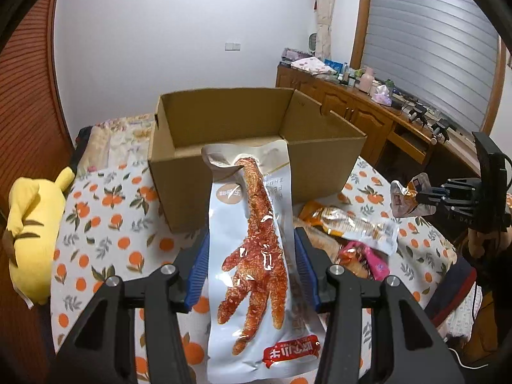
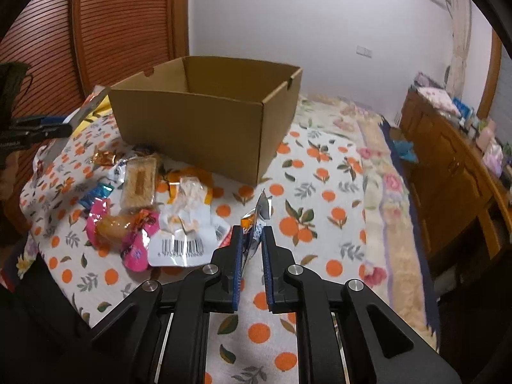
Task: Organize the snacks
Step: 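Carry both pouches over the cardboard box and open both tools to drop them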
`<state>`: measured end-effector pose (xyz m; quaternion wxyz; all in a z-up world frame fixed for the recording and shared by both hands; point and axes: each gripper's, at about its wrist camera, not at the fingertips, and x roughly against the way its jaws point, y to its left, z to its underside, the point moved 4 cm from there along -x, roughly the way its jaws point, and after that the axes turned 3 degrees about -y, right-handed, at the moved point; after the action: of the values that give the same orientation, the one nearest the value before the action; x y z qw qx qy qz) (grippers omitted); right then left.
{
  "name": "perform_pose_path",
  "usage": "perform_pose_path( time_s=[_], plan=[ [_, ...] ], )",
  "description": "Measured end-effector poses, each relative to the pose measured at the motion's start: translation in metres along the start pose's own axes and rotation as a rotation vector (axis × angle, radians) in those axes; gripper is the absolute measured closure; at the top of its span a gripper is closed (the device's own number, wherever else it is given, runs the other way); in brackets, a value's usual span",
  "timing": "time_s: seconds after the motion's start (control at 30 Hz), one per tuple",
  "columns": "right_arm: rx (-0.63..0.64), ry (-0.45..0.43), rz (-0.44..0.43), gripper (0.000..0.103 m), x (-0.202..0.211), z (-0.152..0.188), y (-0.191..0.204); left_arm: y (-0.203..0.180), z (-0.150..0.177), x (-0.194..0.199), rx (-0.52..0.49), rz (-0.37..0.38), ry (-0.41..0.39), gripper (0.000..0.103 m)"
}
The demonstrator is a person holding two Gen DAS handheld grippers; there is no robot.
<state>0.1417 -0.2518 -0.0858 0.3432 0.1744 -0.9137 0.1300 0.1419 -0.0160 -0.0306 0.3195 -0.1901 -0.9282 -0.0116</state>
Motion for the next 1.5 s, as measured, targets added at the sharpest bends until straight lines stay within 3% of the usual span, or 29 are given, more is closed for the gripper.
perform_pose_path(
  time_s=[0.3, 0.67, 1.1, 1.5],
  plan=[
    [0.009, -0.07, -0.026, 0.094, 0.02, -0.03, 0.004, -0.004, -0.042, -0.003, -0.027, 0.021, -0.036, 0.054],
    [0.073, -0.181, -0.07, 0.094, 0.031, -0.109, 0.01, 0.009, -0.104, -0.02, -0.05, 0.003, -0.061, 0.053],
    [0.102, -0.167, -0.157, 0.094, -0.045, -0.168, 0.018, 0.043, -0.139, -0.089, -0.031, -0.021, -0.008, 0.053],
    [0.105, -0.053, -0.2, 0.094, -0.121, -0.164, 0.031, 0.054, -0.14, -0.136, -0.026, -0.041, 0.054, 0.047]
  ],
)
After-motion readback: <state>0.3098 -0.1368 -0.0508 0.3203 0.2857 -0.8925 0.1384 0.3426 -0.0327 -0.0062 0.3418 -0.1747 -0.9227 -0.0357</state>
